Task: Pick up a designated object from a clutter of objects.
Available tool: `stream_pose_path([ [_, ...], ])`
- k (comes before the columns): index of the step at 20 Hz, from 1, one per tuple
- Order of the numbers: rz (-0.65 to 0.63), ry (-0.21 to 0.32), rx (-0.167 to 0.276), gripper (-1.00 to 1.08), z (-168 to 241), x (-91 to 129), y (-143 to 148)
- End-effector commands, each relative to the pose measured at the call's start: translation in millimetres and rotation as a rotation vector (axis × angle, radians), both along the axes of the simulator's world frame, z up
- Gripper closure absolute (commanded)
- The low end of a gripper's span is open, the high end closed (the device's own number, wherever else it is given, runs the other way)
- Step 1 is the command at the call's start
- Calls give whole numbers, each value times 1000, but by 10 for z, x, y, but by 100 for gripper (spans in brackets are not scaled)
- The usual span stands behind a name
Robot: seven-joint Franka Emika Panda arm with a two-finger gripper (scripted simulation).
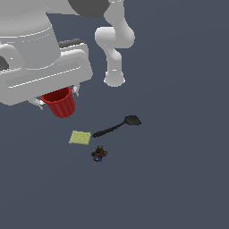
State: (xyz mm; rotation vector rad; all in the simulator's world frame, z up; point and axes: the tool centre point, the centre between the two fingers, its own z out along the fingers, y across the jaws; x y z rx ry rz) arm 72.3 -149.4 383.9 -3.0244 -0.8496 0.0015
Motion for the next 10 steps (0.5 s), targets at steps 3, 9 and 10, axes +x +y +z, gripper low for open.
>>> stream_pose_path([
  [3, 0, -1, 0, 108, 151, 80, -25],
  [9, 0, -1, 0, 108, 244, 136, -42],
  [10, 0, -1, 0, 108, 251, 140, -43],
])
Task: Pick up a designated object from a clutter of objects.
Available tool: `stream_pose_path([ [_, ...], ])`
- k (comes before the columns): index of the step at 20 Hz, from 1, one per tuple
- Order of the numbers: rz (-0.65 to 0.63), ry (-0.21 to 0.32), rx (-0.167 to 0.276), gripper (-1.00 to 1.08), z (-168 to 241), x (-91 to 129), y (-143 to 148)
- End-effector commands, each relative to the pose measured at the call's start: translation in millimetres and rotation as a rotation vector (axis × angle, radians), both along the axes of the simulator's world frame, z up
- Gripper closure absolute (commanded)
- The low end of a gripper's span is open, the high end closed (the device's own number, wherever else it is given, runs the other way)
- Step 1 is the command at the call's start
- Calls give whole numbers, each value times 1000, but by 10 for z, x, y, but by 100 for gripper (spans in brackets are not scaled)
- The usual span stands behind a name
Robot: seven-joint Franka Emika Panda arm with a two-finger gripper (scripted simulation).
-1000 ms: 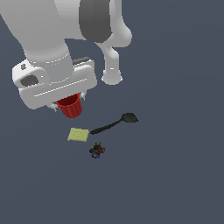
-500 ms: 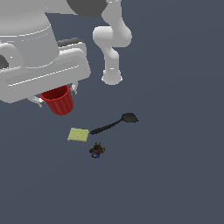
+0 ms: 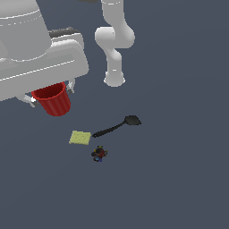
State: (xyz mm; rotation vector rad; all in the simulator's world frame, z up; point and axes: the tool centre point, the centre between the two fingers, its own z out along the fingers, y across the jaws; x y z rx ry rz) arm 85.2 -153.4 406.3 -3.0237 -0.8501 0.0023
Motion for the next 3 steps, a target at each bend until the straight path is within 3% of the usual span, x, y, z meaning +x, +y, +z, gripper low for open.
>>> stream_pose_path([
  [1, 0, -2, 0, 108, 31, 15, -4],
  [3, 0, -2, 0, 108, 35, 17, -5],
])
